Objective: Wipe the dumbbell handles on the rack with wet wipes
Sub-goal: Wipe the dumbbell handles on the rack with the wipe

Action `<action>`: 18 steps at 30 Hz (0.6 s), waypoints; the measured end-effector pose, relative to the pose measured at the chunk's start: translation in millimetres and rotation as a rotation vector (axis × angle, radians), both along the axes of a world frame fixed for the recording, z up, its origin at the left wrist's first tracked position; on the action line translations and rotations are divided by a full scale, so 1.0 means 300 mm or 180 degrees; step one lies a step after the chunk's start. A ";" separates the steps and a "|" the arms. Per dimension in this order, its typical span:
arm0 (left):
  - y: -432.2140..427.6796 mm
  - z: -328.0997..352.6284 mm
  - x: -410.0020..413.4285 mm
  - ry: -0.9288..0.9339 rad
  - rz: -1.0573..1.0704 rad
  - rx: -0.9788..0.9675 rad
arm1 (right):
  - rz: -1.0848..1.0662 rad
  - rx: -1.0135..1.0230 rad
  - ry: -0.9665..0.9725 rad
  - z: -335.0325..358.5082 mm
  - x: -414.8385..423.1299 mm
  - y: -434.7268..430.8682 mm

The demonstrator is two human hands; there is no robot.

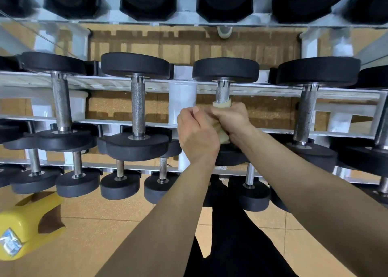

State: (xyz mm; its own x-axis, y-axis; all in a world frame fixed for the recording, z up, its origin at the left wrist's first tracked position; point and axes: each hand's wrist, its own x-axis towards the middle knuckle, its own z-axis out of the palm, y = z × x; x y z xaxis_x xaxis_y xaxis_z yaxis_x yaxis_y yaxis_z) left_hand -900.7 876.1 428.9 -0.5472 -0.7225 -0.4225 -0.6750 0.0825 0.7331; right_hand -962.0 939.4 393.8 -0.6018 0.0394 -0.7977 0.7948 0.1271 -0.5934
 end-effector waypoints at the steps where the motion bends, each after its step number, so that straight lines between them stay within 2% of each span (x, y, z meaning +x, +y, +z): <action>1: 0.000 -0.002 0.000 -0.0013 0.0007 0.0006 | -0.0087 -0.0021 0.0049 0.004 -0.021 -0.010; 5: -0.002 -0.003 -0.001 -0.0062 -0.0022 0.0005 | -0.0073 -0.0614 0.0276 0.043 -0.118 -0.015; 12: 0.001 0.003 -0.004 -0.0079 -0.0029 0.0085 | 0.0400 -0.1901 -0.0522 0.012 -0.111 0.023; 15: -0.001 -0.005 -0.001 -0.0007 -0.0017 0.0003 | 0.0658 -0.1938 -0.0762 0.004 -0.054 0.052; 18: -0.001 -0.010 -0.002 0.0044 0.0023 -0.0025 | 0.0995 -0.1527 -0.0577 0.019 -0.008 0.074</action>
State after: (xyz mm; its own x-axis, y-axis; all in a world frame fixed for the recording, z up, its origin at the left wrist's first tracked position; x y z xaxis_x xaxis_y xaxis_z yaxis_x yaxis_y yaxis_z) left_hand -901.3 875.8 426.1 -0.5477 -0.7298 -0.4092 -0.6655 0.0836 0.7417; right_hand -964.4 961.7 399.4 -0.3796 -0.5074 -0.7736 0.8568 0.1226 -0.5008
